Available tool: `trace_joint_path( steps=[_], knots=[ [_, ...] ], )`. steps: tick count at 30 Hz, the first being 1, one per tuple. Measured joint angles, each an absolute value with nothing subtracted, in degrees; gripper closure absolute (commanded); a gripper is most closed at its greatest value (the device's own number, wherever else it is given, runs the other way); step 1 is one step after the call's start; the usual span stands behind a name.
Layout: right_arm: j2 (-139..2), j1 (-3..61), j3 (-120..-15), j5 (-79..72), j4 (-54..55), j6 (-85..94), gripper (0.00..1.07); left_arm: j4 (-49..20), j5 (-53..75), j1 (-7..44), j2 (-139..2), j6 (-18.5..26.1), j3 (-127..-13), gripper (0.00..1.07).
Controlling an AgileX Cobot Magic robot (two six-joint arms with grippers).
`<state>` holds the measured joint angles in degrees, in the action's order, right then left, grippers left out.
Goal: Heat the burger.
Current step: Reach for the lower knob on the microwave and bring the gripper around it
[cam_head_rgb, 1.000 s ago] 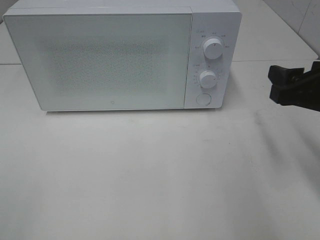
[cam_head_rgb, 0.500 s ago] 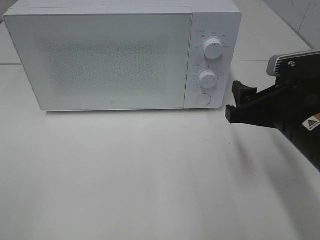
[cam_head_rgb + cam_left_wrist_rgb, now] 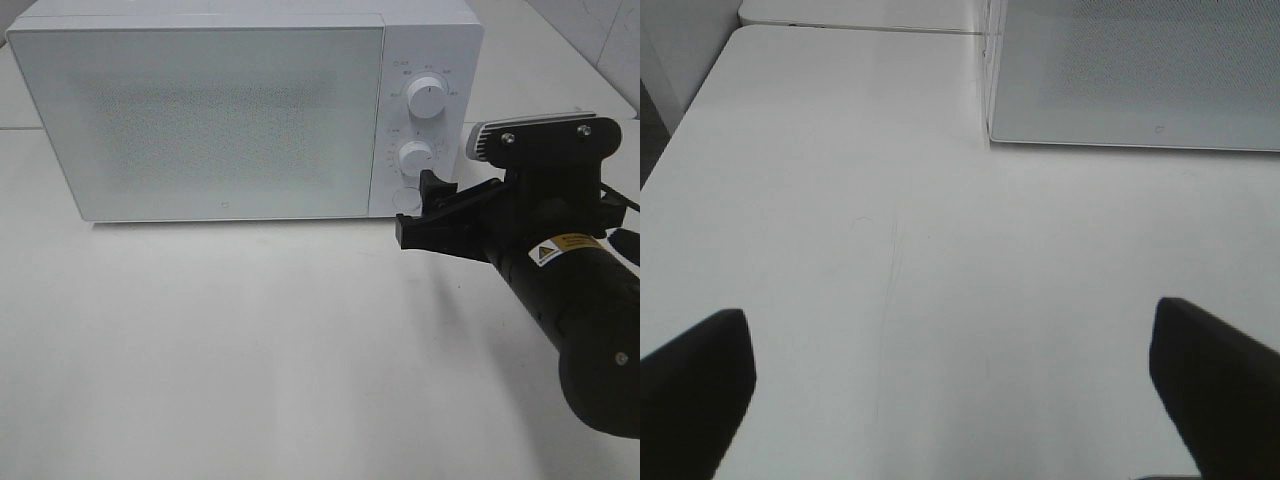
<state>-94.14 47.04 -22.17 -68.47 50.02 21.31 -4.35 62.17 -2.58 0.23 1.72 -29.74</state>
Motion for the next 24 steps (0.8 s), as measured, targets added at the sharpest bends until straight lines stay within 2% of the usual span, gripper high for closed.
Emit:
trace_joint_path(
  steps=[13, 24],
  knots=[
    [-102.6, 46.8, -29.0, -68.4, 50.2, 21.3, 0.32, -4.4, 62.2, -2.6, 0.2, 1.7, -29.7, 0.06],
    [-107.8, 42.5, -35.1, -67.6, 49.8, 21.3, 0.32, -4.4, 62.2, -2.6, 0.2, 1.7, -29.7, 0.06]
  ],
)
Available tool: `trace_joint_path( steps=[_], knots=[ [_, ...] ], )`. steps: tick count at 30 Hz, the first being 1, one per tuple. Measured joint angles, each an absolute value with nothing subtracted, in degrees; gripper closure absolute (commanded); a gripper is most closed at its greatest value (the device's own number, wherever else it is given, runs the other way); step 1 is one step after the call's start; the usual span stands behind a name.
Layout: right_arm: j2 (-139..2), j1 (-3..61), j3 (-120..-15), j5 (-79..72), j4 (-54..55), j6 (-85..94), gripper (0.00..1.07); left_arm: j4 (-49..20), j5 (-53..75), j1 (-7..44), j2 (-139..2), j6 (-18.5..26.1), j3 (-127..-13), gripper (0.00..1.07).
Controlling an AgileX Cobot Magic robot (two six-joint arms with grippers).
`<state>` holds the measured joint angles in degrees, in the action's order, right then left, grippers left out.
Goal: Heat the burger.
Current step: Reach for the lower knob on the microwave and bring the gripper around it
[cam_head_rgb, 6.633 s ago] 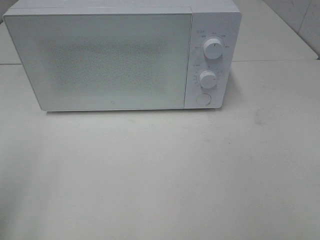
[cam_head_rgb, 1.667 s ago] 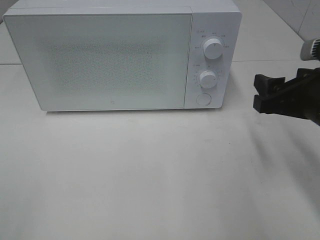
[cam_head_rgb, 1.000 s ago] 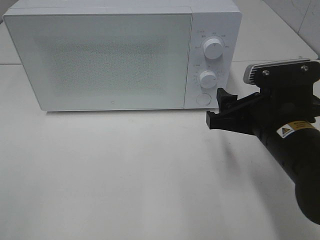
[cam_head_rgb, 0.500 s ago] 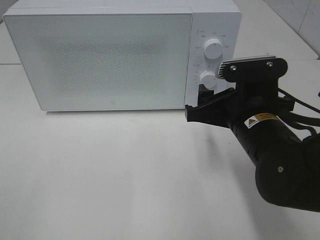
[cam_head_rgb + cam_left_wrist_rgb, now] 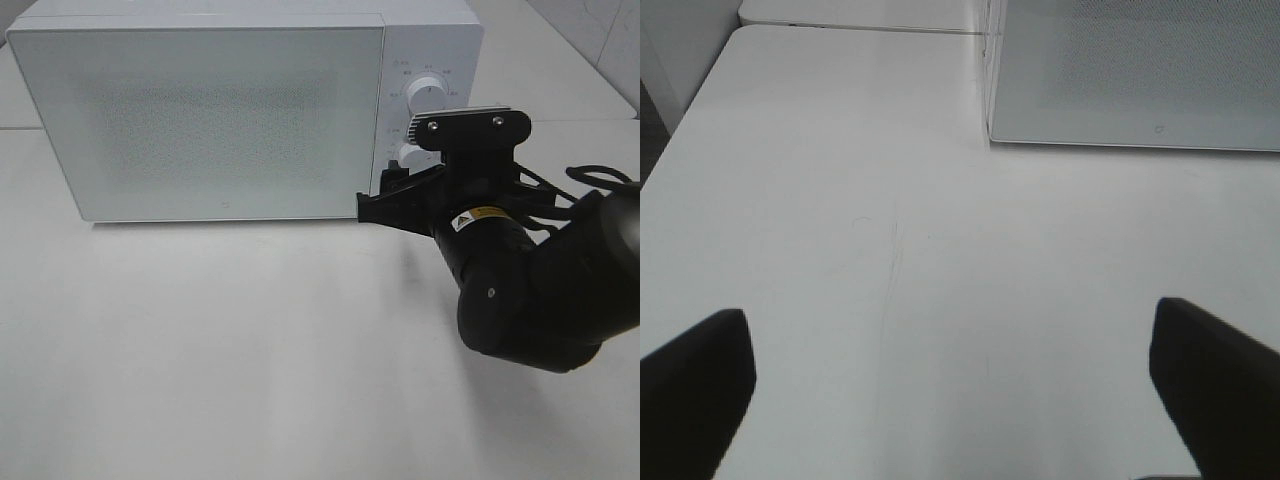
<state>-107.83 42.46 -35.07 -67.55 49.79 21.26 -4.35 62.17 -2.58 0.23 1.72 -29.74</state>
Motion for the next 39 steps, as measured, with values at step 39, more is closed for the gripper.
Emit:
trace_joint_path(
  steps=[39],
  knots=[
    [-118.7, 37.0, -47.8, -64.9, 48.1, 21.3, 0.43, -4.4, 62.2, -2.6, 0.2, 1.8, -29.7, 0.06]
  ],
)
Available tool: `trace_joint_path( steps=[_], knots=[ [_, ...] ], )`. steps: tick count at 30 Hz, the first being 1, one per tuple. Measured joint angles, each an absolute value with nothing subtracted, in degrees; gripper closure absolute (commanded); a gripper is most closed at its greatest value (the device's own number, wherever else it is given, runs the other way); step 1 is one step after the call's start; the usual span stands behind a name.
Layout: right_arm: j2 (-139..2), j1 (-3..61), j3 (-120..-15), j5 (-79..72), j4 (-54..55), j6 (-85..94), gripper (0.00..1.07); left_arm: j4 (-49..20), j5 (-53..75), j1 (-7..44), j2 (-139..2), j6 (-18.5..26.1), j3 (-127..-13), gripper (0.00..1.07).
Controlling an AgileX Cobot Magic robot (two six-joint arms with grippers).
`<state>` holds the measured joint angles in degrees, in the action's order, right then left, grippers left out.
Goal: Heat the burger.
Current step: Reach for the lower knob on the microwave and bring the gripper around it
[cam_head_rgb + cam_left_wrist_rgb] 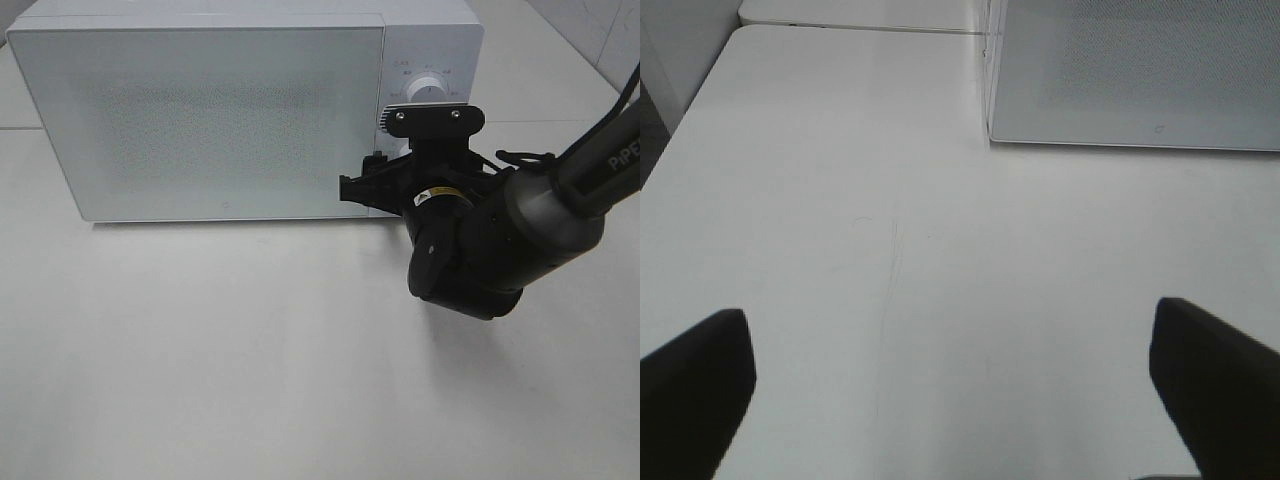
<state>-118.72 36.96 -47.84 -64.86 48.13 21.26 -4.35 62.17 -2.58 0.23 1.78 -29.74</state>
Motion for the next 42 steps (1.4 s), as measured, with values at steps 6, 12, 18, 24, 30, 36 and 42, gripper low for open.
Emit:
trace_joint_path(
  steps=[6, 12, 18, 24, 30, 36, 42],
  knots=[
    [-118.7, 36.9, -47.8, -65.1, 48.5, 21.3, 0.76, -4.4, 62.2, -2.6, 0.2, 1.8, -29.7, 0.06],
    [-118.7, 36.8, -47.8, -65.4, 48.7, 21.3, 1.03, -4.4, 62.2, -2.6, 0.2, 1.8, -29.7, 0.06],
    [-118.8, 36.8, -47.8, -65.7, 48.7, 21.3, 1.06, -4.4, 62.2, -2.6, 0.2, 1.8, -29.7, 0.06],
    [-119.1, 36.8, -47.8, -66.3, 48.6, 21.3, 1.05, -4.4, 62.2, -2.6, 0.2, 1.8, -29.7, 0.06],
    [-119.3, 36.8, -47.7, -66.7, 48.1, 18.5, 1.05, -4.4, 62.2, -2.6, 0.2, 1.8, -29.7, 0.06],
    [-119.3, 36.8, -47.2, -67.1, 46.0, 4.4, 1.05, -4.4, 62.2, -2.6, 0.2, 1.8, -29.7, 0.06],
    [-119.3, 36.6, -46.7, -67.5, 44.7, -14.6, 1.05, -4.4, 62.2, -2.6, 0.2, 1.8, -29.7, 0.06]
  ],
)
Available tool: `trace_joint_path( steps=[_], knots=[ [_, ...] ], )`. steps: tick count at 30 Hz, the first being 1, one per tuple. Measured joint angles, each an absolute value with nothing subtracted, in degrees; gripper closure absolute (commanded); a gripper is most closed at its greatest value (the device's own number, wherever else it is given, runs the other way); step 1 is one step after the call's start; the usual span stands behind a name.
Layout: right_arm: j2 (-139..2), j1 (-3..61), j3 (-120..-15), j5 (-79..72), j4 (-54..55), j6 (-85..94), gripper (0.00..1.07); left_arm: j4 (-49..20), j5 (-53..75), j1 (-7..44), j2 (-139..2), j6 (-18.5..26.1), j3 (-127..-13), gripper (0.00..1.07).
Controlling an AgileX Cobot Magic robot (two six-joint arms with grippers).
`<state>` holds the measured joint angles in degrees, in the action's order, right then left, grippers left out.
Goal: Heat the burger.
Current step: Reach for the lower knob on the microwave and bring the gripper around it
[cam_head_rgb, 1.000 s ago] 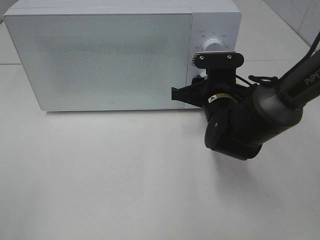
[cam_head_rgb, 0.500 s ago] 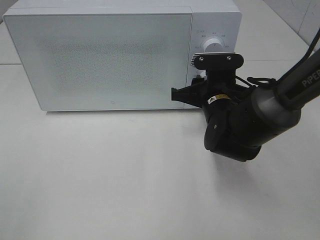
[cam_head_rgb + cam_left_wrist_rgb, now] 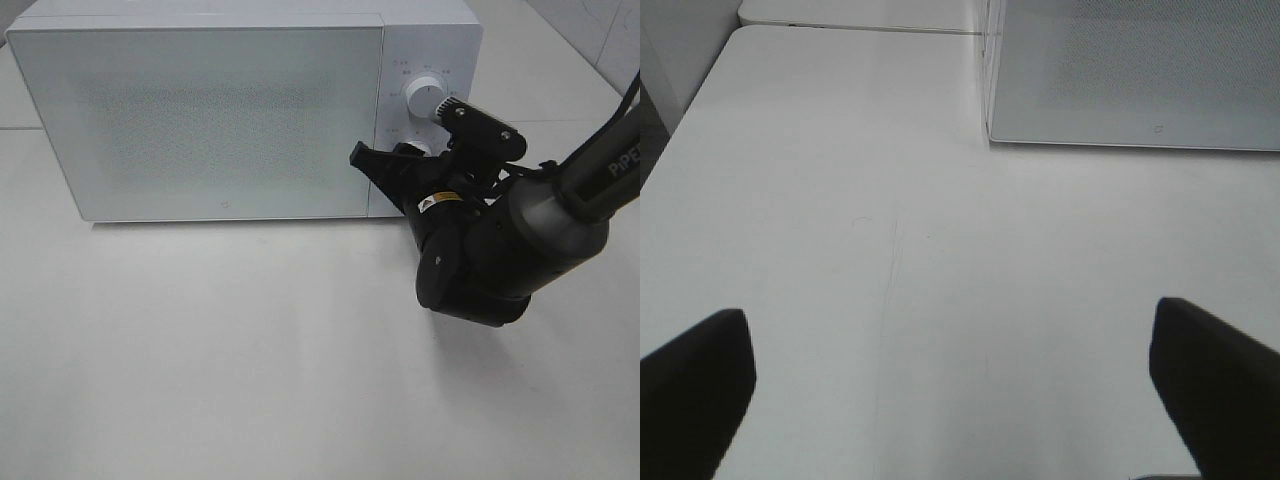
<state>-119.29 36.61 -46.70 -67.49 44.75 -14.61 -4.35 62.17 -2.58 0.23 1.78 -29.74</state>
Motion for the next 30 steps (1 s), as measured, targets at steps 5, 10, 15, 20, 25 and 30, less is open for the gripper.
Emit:
trace_joint_path(
  steps=[5, 10, 15, 20, 25, 30],
  knots=[
    [-119.3, 36.6, -46.7, -67.6, 44.7, -27.6, 1.05, -4.4, 62.2, -2.6, 0.2, 1.8, -29.7, 0.06],
    [-119.3, 36.6, -46.7, -67.8, 44.7, -40.7, 1.05, -4.4, 62.2, -2.6, 0.2, 1.8, -29.7, 0.06],
    [-119.4, 36.6, -46.7, -68.0, 44.6, -51.2, 1.05, -4.4, 62.2, -2.6, 0.2, 1.8, -29.7, 0.06],
    [-119.4, 36.6, -46.7, -68.1, 44.6, -57.0, 1.05, -4.4, 62.2, -2.6, 0.2, 1.8, -29.7, 0.06],
    [-119.4, 36.6, -46.7, -68.1, 44.6, -64.6, 1.06, -4.4, 62.2, -2.6, 0.2, 1.8, -29.7, 0.06],
    [-119.4, 36.6, -46.7, -68.2, 44.8, -76.7, 1.06, -4.4, 62.2, -2.6, 0.2, 1.8, -29.7, 0.06]
  ],
)
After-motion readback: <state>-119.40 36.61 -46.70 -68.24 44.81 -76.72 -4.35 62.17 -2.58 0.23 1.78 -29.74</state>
